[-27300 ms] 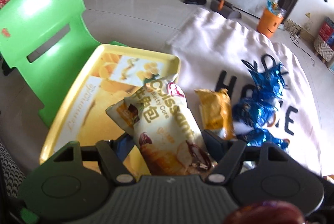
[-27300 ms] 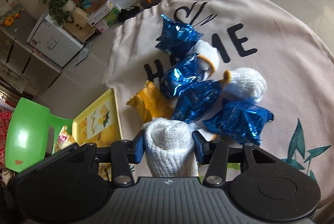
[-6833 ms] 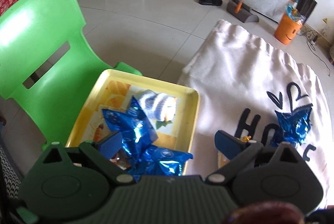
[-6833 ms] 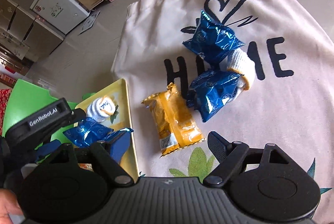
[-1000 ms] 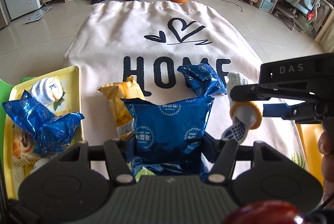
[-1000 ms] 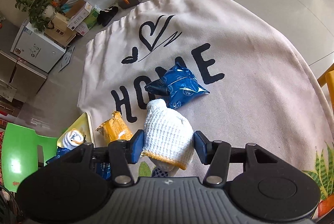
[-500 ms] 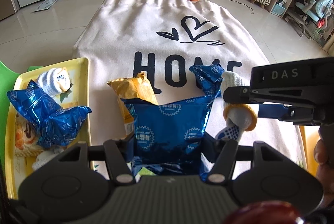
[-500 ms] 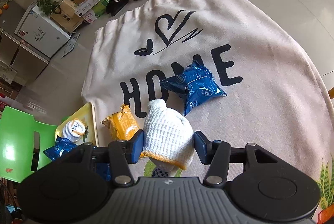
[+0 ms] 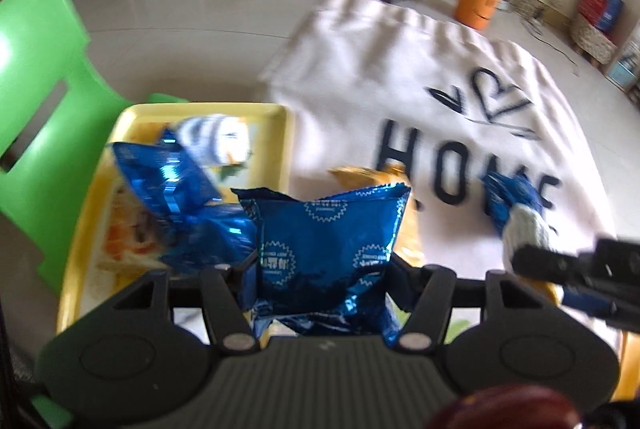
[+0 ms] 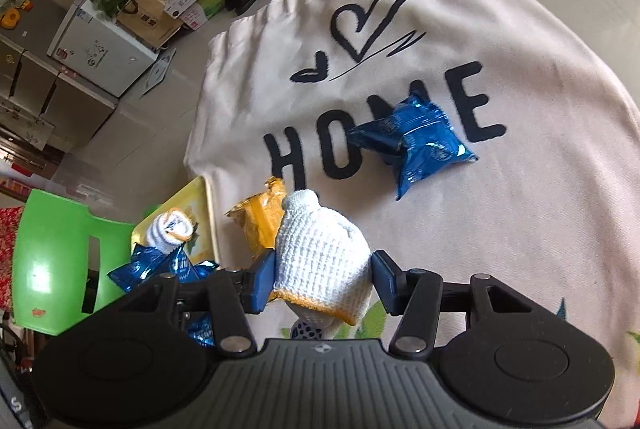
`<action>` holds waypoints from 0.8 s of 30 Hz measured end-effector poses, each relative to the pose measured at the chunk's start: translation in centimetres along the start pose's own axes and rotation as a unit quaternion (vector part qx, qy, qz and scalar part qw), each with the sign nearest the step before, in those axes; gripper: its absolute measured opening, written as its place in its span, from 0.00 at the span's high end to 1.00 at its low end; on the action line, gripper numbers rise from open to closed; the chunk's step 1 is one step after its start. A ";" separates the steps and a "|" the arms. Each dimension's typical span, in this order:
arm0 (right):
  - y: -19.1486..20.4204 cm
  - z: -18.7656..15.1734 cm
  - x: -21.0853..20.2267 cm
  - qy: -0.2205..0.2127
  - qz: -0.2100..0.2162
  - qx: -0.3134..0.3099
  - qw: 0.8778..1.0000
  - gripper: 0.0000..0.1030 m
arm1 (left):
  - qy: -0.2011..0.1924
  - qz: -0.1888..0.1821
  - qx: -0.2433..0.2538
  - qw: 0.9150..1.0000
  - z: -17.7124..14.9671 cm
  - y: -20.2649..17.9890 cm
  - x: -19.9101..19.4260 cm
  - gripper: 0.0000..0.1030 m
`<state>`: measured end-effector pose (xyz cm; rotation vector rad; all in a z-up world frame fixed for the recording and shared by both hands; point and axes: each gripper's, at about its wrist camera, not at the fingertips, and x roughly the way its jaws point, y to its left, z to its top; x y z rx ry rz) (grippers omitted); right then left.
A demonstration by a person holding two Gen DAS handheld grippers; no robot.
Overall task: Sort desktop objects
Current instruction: 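Lift and carry the blue packet (left tool) and glove (right tool) to the tray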
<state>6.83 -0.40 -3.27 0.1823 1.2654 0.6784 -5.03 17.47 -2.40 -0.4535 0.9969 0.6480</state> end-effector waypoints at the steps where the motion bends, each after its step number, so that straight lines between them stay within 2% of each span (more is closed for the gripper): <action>1: 0.7 -0.3 0.3 0.006 0.006 -0.009 1.000 0.49 | -0.003 0.011 -0.013 1.000 0.3 0.9 0.0 0.43; 5: 2.9 -1.7 2.1 0.039 0.035 -0.028 0.998 0.49 | -0.008 0.068 -0.069 0.995 1.2 4.6 -0.2 0.43; 12: 7.6 -4.5 5.4 0.088 0.062 -0.080 0.991 0.49 | 0.002 0.157 -0.146 0.977 1.2 10.3 0.3 0.43; 17: 9.9 -6.7 7.6 0.124 0.077 -0.098 0.984 0.49 | 0.001 0.180 -0.170 0.969 1.3 11.7 0.3 0.43; 24: 11.3 -8.8 9.7 0.149 0.066 -0.118 0.980 0.49 | 0.006 0.206 -0.208 0.956 1.2 13.9 0.4 0.43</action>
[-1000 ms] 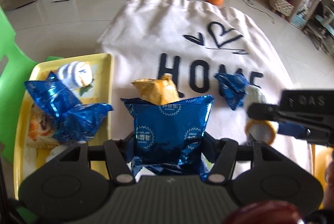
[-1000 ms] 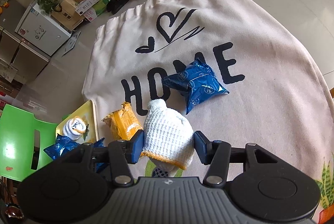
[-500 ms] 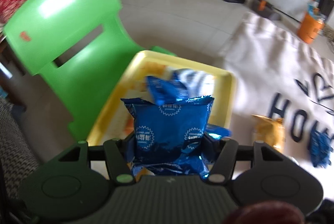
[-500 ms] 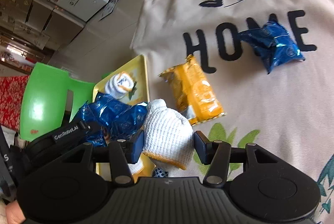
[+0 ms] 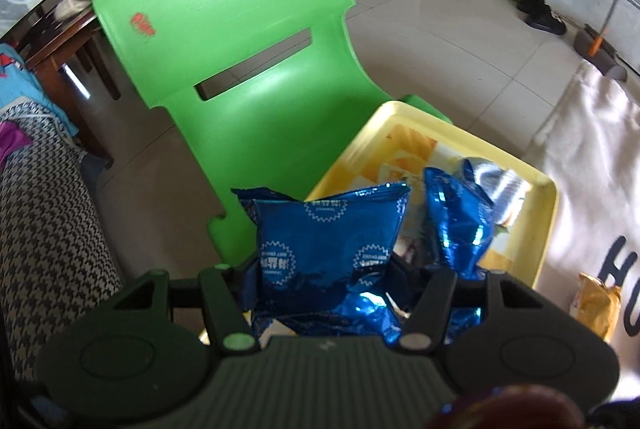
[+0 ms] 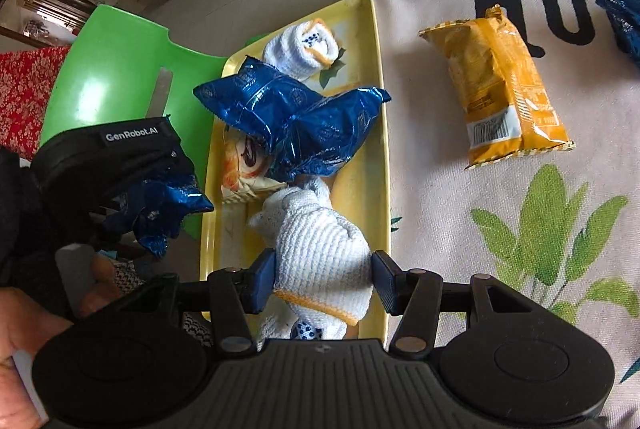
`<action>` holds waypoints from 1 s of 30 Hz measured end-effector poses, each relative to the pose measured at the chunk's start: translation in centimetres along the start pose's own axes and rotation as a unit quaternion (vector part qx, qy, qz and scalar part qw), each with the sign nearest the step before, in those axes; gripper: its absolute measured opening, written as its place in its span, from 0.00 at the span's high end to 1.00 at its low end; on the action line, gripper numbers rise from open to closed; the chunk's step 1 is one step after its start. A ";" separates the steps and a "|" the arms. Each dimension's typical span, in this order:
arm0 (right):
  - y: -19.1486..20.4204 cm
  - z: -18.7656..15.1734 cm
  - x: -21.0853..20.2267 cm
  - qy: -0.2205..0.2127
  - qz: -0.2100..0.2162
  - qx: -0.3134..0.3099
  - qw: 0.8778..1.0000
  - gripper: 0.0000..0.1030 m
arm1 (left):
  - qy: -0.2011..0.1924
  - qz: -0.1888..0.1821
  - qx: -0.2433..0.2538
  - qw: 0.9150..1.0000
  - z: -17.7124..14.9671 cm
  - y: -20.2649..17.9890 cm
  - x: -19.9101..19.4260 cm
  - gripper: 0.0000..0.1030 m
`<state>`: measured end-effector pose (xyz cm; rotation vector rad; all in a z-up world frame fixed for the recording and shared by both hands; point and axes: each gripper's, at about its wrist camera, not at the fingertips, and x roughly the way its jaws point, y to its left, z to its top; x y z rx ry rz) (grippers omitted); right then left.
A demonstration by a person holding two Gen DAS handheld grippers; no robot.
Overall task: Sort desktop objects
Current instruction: 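Lift and carry the blue packet (left tool) and glove (right tool) to the tray, then open the left tool over the tray while the right tool releases the glove into it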
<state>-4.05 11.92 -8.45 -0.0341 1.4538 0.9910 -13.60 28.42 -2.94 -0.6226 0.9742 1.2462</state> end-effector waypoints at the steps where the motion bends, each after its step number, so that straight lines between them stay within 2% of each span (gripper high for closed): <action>1: 0.1 0.0 0.2 -0.002 -0.003 0.002 1.000 0.49 | 0.003 0.003 -0.006 1.000 0.1 0.2 0.2 0.43; 6: 0.5 0.0 1.2 -0.017 -0.016 0.012 1.000 0.49 | 0.018 0.012 -0.016 1.000 0.0 0.6 0.7 0.42; 8: 0.7 0.0 1.5 -0.018 -0.013 0.012 1.000 0.49 | 0.026 0.016 -0.018 0.999 0.0 0.7 1.0 0.34; 10: 1.0 0.0 1.7 -0.011 -0.016 0.006 1.000 0.47 | 0.031 0.018 -0.019 0.999 -0.1 0.7 1.2 0.17; 11: 1.1 0.1 1.8 -0.008 -0.017 0.002 1.000 0.46 | 0.031 0.016 -0.021 0.999 -0.1 0.7 1.2 0.16; 15: 0.3 0.5 0.5 -0.031 -0.002 0.023 0.999 0.28 | 0.030 -0.008 -0.020 0.999 -0.1 0.4 0.7 0.08; 20: -0.8 1.3 -0.5 -0.049 -0.001 0.058 0.997 0.28 | 0.022 -0.022 -0.002 1.000 -0.4 -0.5 0.3 0.08; 24: -0.6 1.5 -1.1 -0.049 -0.002 0.054 0.997 0.28 | 0.029 -0.031 -0.005 0.999 -0.4 -0.8 0.2 0.08; 30: -0.8 1.4 -2.1 -0.051 -0.010 0.053 0.997 0.28 | 0.013 -0.042 0.005 0.999 -0.8 -1.6 -1.0 0.03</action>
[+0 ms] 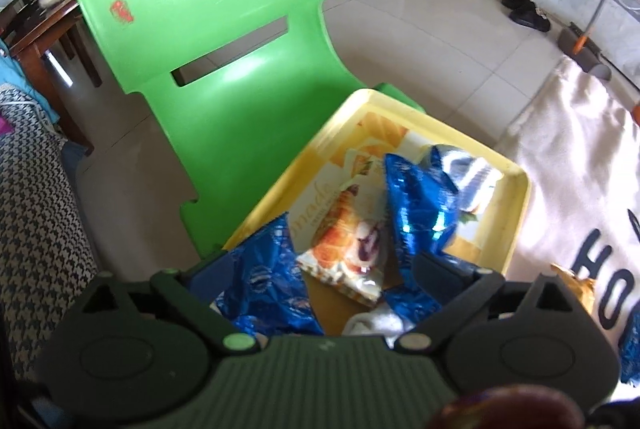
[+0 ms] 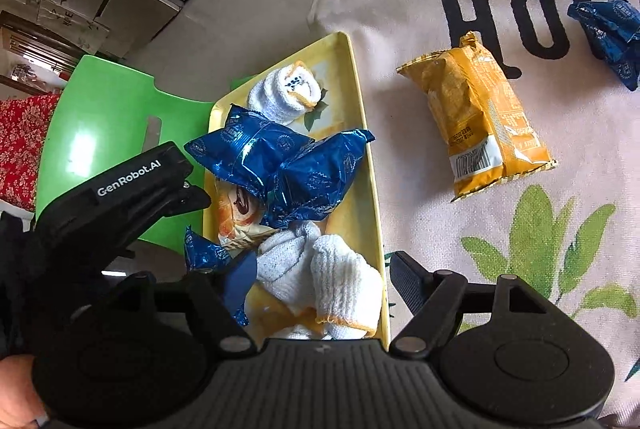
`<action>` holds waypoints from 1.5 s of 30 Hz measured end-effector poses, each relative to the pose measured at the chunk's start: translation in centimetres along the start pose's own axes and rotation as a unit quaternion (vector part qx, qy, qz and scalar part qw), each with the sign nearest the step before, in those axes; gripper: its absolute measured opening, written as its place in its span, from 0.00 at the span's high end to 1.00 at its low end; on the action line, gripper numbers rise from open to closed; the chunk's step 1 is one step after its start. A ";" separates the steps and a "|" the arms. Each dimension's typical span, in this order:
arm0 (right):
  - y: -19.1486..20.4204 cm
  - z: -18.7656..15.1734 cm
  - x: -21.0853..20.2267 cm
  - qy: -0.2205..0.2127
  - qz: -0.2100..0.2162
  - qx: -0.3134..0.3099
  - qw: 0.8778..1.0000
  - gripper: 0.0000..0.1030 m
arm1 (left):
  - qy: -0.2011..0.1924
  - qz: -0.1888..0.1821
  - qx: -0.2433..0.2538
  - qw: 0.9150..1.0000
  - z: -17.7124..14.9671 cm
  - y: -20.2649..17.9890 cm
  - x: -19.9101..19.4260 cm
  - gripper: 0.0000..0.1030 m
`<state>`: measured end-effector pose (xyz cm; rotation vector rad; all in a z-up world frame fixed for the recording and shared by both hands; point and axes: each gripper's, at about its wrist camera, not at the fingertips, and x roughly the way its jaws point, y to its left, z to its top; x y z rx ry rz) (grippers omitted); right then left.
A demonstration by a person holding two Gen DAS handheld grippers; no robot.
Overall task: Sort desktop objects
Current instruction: 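Open the left tool over the tray while the right tool releases the glove into it, then move the left tool to the yellow bread packet while the right tool nears the last blue packet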
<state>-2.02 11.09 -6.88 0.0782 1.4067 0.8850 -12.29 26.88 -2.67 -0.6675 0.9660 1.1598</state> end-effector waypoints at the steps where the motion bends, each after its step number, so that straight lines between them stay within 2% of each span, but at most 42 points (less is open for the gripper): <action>1: -0.2 0.1 -0.2 -0.002 -0.004 0.002 1.000 0.28 | 0.001 -0.004 0.003 1.000 -0.1 -0.2 -0.1 0.03; 14: -4.3 1.5 -2.8 -0.024 -0.044 0.061 0.997 0.28 | 0.007 -0.026 0.029 0.999 -1.5 -2.2 -0.7 0.03; 21: -6.8 1.9 -4.0 -0.035 -0.067 0.097 0.992 0.27 | 0.009 -0.055 0.042 0.998 -2.1 -3.3 -1.1 0.01; 36: -10.3 2.1 -6.4 -0.056 -0.080 0.161 0.982 0.26 | 0.008 -0.133 0.109 0.985 -4.5 -7.5 -2.1 0.01; 41: -11.2 2.3 -7.5 -0.076 -0.103 0.175 0.976 0.20 | -0.011 -0.129 0.139 0.982 -5.6 -9.0 -2.7 0.01; 45: -12.0 2.3 -8.3 -0.087 -0.111 0.189 0.972 0.20 | -0.016 -0.132 0.153 0.979 -6.3 -9.8 -3.0 0.01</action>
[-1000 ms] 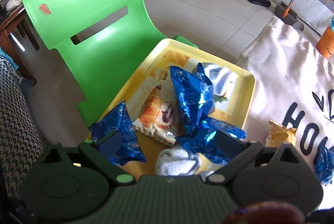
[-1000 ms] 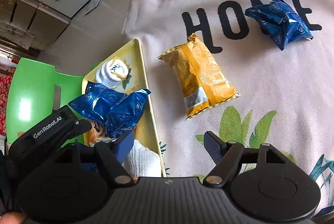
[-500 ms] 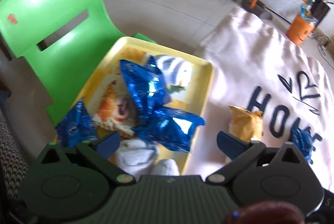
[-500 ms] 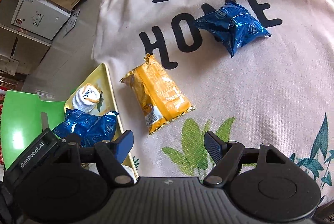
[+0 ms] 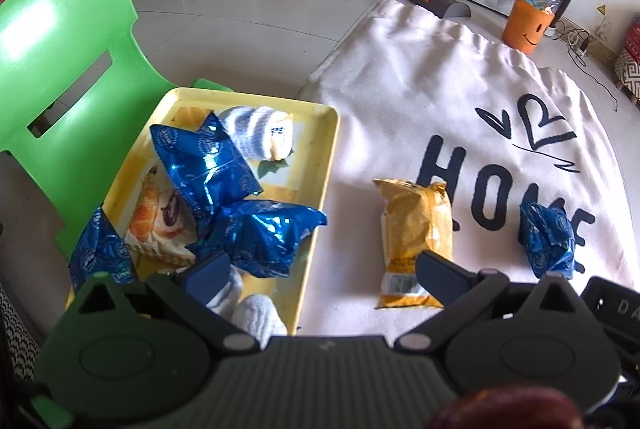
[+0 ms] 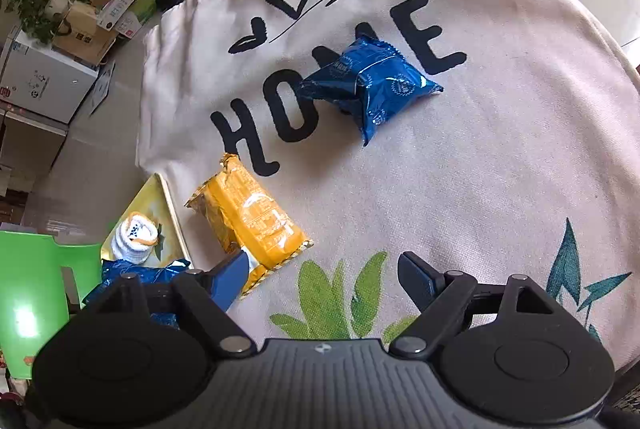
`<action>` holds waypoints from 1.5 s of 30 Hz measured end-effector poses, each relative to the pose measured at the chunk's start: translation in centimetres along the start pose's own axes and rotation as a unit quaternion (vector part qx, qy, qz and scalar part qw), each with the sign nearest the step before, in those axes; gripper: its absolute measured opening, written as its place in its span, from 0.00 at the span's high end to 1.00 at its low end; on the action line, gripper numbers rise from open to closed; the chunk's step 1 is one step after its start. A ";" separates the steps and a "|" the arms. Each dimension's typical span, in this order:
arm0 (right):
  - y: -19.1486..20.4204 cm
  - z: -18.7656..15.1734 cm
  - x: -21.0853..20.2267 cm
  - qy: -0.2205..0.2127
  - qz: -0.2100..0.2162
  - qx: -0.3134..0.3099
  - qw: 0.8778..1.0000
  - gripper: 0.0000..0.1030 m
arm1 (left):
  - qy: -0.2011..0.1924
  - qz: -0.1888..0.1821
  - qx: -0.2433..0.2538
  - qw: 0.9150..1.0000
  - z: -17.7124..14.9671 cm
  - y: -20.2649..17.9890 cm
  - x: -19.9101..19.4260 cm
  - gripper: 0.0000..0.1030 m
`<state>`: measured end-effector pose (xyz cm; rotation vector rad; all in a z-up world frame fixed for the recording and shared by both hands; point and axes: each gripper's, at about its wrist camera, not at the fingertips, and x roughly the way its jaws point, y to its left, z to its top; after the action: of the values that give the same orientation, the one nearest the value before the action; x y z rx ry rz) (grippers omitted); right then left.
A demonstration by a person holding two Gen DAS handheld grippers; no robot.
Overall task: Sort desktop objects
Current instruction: 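Move the left tool to the yellow bread packet while the right tool nears the last blue packet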
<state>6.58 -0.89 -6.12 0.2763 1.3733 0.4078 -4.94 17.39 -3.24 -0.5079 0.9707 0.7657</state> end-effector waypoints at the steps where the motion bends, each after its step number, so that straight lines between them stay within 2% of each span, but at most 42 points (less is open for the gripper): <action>1: -0.2 0.1 -0.2 -0.001 0.001 0.002 1.000 0.20 | -0.002 -0.001 0.003 1.000 -0.1 -0.3 0.0 0.01; 17: -2.1 1.2 -1.9 -0.022 0.000 0.031 0.999 0.20 | 0.040 -0.017 0.057 0.997 -1.9 -4.3 1.4 0.01; 22: -2.0 1.4 -2.3 -0.027 0.005 0.027 0.999 0.20 | 0.020 0.003 0.127 0.992 -2.5 -6.3 0.8 0.00; 26: -1.5 1.5 -3.1 -0.039 0.009 0.010 0.999 0.20 | 0.011 0.001 0.153 0.988 -2.9 -6.8 0.6 0.01; 29: -1.3 1.8 -4.1 -0.052 0.013 -0.002 0.999 0.20 | 0.019 -0.002 0.150 0.989 -3.6 -6.6 0.4 0.01; 32: -1.3 2.1 -5.2 -0.068 0.010 -0.019 0.997 0.20 | 0.029 0.002 0.127 0.991 -4.5 -6.6 0.0 0.01; 35: -1.6 2.4 -6.3 -0.083 -0.003 -0.035 0.996 0.19 | 0.042 -0.008 0.109 0.993 -5.8 -7.3 -0.7 0.01; 38: -2.0 2.6 -7.4 -0.092 -0.018 -0.058 0.994 0.19 | 0.043 -0.019 0.121 0.992 -7.1 -8.9 -1.8 0.01; 45: -2.6 2.6 -9.4 -0.116 -0.018 -0.094 0.989 0.14 | 0.053 -0.031 0.134 0.989 -9.7 -11.3 -3.7 0.01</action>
<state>8.06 -7.20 1.63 0.1385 1.1014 0.4560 -2.81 2.23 -4.13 -0.3458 1.1325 0.5464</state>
